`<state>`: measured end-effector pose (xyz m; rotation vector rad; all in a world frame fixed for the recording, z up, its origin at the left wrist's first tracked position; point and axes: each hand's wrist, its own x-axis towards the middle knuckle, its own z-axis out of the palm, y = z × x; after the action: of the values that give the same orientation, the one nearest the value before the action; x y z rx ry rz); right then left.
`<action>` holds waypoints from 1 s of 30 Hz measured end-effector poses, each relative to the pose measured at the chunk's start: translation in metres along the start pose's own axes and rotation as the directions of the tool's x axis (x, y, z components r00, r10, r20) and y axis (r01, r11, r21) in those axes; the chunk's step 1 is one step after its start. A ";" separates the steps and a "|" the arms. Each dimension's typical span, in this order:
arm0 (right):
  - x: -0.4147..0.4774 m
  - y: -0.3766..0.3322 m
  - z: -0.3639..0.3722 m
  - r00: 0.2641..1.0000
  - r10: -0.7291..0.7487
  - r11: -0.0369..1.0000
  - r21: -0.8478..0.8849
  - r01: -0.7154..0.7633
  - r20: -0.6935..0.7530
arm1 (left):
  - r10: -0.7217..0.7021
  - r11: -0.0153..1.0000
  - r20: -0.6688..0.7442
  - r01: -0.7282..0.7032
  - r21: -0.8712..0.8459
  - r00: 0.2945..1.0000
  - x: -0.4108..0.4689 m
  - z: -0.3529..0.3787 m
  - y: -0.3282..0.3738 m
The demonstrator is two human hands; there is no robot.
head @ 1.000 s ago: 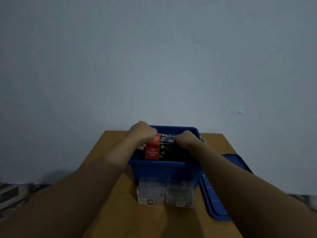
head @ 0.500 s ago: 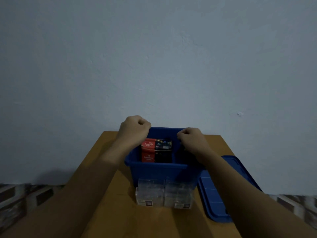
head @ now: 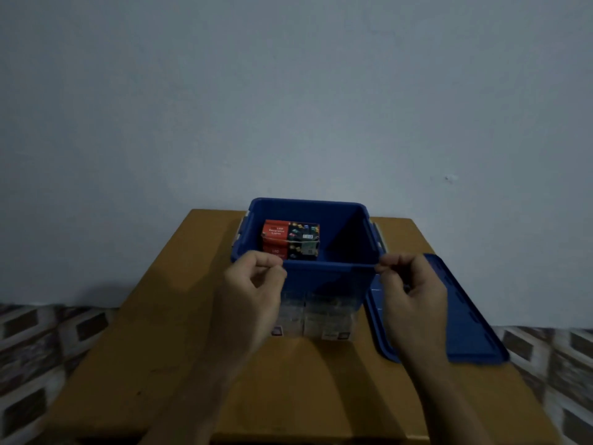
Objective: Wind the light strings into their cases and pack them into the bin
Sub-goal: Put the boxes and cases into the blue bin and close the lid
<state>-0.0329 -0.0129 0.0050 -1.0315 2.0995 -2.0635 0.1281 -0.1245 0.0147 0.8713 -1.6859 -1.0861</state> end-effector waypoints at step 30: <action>-0.044 0.065 -0.016 0.936 -0.013 0.890 -0.422 0.171 0.353 | 0.130 0.835 0.317 -0.276 0.476 0.939 -0.060 0.045 -0.046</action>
<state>-0.0342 0.0156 -0.0699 -1.4449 2.4134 -1.3091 0.1084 -0.0755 -0.0557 0.8628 -2.3099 -0.6254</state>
